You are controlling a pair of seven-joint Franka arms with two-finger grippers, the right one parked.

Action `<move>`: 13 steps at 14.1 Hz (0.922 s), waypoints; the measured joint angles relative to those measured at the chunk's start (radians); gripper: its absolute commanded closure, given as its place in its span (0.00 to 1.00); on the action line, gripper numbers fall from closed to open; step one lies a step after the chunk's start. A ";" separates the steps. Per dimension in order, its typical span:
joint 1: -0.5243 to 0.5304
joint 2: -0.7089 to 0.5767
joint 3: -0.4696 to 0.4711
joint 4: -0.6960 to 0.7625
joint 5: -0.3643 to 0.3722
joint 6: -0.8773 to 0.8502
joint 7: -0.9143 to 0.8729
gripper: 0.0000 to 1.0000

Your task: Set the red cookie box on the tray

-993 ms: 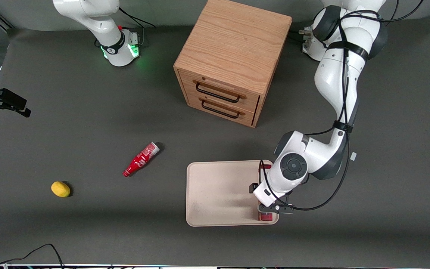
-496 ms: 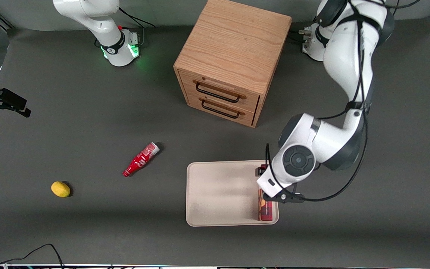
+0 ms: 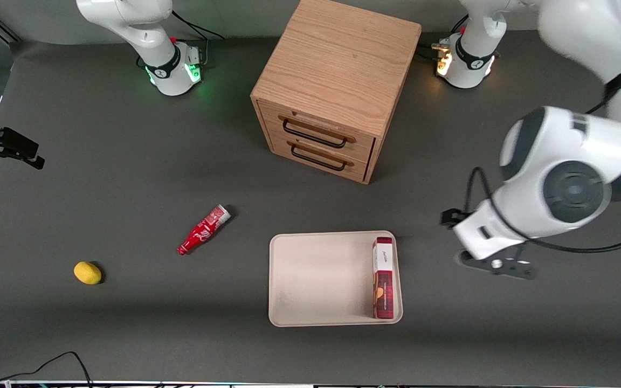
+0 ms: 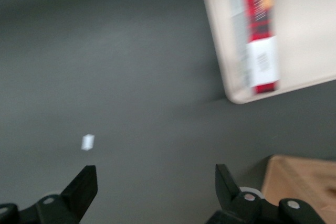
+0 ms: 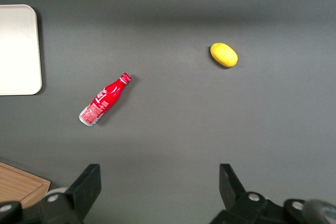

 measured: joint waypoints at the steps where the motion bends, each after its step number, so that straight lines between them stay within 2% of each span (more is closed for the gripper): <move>1: 0.007 -0.049 0.043 -0.061 -0.021 0.007 0.048 0.00; 4: 0.011 -0.209 0.201 -0.267 -0.089 0.092 0.228 0.00; 6: 0.016 -0.311 0.256 -0.385 -0.098 0.124 0.278 0.00; 10: 0.015 -0.469 0.278 -0.479 -0.098 0.081 0.277 0.00; 13: 0.014 -0.523 0.285 -0.494 -0.098 0.022 0.219 0.00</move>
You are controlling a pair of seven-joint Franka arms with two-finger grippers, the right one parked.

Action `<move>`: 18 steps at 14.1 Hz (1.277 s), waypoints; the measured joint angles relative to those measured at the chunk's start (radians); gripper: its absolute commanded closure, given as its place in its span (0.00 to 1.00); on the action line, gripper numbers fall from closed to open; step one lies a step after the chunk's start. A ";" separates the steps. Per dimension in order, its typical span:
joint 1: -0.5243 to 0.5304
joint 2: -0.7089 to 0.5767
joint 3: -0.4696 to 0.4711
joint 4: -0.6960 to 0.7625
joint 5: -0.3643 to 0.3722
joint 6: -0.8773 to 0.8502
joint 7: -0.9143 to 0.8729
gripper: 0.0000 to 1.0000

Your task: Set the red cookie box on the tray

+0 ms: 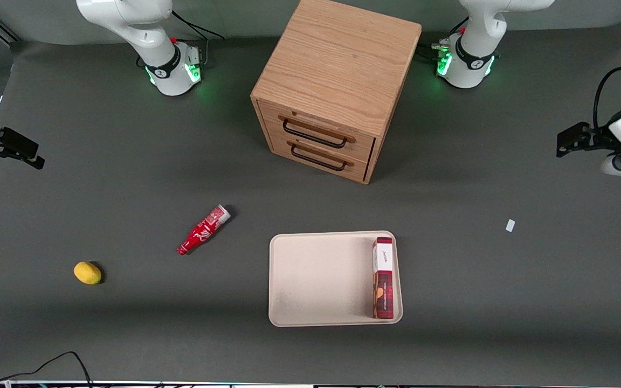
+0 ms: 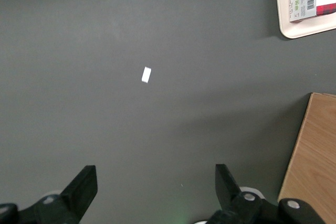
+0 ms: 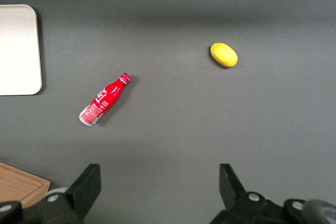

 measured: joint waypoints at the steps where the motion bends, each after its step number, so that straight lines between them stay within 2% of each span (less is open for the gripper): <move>1: -0.001 -0.006 0.002 -0.002 0.000 -0.007 -0.010 0.00; 11: -0.070 0.000 0.013 0.010 0.037 -0.024 -0.035 0.00; 18: -0.074 0.000 0.057 0.024 0.036 -0.079 -0.118 0.00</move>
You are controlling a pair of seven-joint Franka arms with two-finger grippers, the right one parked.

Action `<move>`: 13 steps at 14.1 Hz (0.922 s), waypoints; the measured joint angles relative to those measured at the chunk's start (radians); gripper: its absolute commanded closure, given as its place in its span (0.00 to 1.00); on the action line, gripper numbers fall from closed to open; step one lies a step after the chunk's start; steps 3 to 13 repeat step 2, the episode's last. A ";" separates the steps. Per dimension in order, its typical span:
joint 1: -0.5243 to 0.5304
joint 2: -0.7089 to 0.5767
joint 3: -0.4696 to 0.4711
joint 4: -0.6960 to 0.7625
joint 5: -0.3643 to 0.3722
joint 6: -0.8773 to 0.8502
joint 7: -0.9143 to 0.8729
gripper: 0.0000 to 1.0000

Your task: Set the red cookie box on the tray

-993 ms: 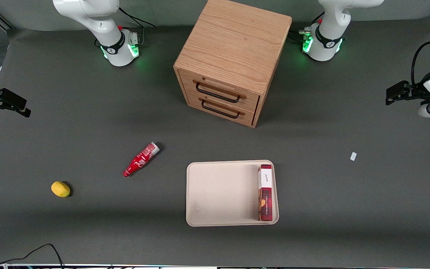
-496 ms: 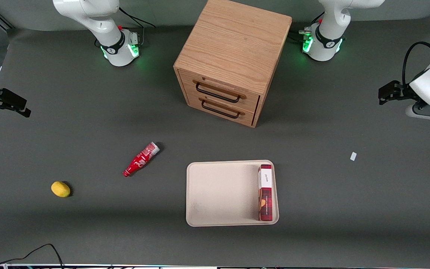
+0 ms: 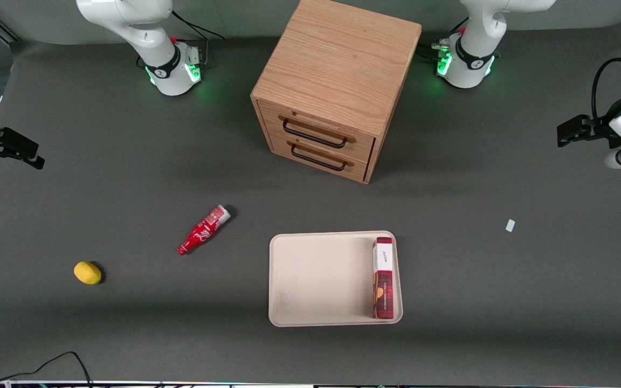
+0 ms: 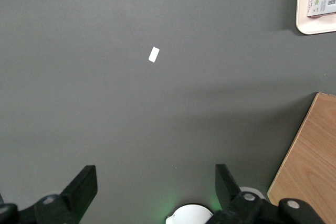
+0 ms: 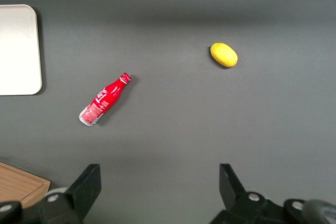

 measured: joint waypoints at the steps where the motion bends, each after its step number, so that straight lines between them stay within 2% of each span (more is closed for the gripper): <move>1: 0.000 0.000 0.000 0.001 0.000 0.000 -0.002 0.00; 13: 0.000 0.000 0.000 0.001 0.000 -0.001 -0.004 0.00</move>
